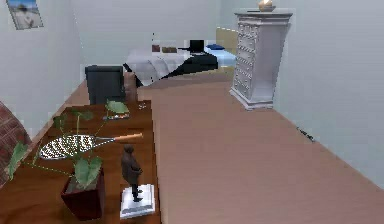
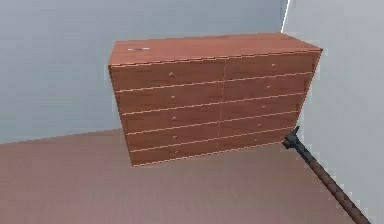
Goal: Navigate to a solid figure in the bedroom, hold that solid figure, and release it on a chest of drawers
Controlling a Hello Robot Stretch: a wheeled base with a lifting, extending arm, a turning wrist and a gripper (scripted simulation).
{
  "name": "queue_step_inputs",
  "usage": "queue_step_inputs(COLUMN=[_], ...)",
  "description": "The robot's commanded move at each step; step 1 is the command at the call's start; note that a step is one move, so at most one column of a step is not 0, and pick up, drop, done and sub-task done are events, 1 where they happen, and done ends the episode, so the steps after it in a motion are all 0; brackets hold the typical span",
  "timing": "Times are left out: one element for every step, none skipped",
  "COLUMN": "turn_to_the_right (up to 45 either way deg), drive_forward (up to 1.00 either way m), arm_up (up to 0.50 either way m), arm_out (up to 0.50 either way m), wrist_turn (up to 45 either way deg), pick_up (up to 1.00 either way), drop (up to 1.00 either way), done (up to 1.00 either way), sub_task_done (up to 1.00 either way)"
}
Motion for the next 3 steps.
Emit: queue_step_inputs(turn_to_the_right=[0.0,-45.0,-45.0], drive_forward=[0.15,0.0,0.0], arm_up=[0.0,0.0,0.0], arm_out=[0.0,0.0,0.0], wrist_turn=[0.0,0.0,0.0], pick_up=[0.0,0.0,0.0], drop=[0.0,0.0,0.0], done=[0.0,0.0,0.0], sub_task_done=[0.0,0.0,0.0])
